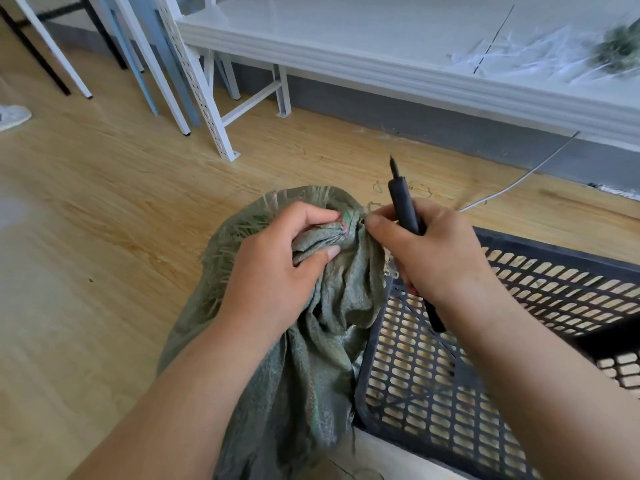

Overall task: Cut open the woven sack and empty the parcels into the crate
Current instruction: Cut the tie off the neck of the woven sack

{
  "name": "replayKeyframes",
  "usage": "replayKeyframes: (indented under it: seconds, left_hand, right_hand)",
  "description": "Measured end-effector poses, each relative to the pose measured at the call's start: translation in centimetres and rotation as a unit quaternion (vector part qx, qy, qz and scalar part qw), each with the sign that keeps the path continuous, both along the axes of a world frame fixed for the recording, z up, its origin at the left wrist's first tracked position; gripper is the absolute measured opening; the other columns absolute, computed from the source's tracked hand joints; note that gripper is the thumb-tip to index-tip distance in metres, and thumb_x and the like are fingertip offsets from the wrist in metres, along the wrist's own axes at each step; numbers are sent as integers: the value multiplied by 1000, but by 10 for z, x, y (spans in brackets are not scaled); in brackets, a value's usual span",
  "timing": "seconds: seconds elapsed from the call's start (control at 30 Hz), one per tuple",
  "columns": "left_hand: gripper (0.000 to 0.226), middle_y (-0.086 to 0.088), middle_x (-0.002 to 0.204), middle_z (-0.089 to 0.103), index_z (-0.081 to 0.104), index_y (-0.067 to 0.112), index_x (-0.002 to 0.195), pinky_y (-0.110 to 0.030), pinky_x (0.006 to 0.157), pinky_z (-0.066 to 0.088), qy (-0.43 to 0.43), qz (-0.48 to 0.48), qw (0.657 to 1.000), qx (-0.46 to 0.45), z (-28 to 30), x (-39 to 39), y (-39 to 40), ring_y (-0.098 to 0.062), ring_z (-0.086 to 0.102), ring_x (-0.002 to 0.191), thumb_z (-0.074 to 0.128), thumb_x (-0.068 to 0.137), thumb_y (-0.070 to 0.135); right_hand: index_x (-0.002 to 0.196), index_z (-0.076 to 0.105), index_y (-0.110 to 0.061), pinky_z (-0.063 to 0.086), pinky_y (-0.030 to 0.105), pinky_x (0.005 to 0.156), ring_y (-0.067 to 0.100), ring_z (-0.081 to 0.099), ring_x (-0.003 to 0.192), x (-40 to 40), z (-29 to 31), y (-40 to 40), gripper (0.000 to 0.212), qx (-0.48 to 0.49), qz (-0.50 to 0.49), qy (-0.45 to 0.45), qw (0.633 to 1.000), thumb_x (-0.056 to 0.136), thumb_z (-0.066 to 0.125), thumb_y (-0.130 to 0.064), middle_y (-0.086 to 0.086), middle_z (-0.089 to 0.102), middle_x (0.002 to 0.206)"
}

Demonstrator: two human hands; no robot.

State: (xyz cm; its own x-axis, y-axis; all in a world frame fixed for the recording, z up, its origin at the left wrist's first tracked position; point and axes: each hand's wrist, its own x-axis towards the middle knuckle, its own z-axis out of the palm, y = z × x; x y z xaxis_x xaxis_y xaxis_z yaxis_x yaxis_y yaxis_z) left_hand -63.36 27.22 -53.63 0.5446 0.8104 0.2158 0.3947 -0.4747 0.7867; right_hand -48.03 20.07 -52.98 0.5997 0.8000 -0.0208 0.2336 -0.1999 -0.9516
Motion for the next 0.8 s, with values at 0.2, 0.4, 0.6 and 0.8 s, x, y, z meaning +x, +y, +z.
replayKeyframes:
  seconds: [0.2, 0.4, 0.6, 0.8]
  left_hand:
    - [36, 25, 115, 61, 53, 44, 116, -5, 80, 41, 66, 2, 997, 40, 5, 4, -1, 8, 58, 99, 69, 86, 32]
    - [40, 21, 122, 54, 52, 40, 123, -21, 95, 39, 107, 7, 992, 68, 8, 19, -6, -2, 49, 116, 67, 87, 31]
    - [62, 13, 135, 37, 42, 36, 129, -28, 110, 19, 172, 58, 968, 176, 27, 33, -24, -9, 28, 130, 72, 76, 45]
    - [14, 18, 98, 61, 65, 36, 102, -25, 73, 50, 175, 70, 973, 135, 32, 2, -43, -5, 58, 87, 55, 93, 35]
  right_hand:
    - [71, 65, -23, 38, 28, 53, 13, 43, 45, 5, -6, 3, 15, 5, -58, 10, 998, 83, 71, -30, -10, 47, 44]
    - [73, 64, -21, 37, 28, 52, 11, 42, 44, 12, -4, -4, 14, 2, -82, 81, 993, 85, 69, -24, -9, 47, 48]
    - [77, 63, -17, 32, 22, 37, 10, 35, 34, 18, 1, -10, 13, -4, -70, 131, 989, 89, 66, -20, 0, 43, 49]
    - [73, 61, -19, 30, 22, 39, 13, 34, 36, 17, -7, -8, 16, 3, -57, 146, 988, 88, 66, -22, -1, 41, 49]
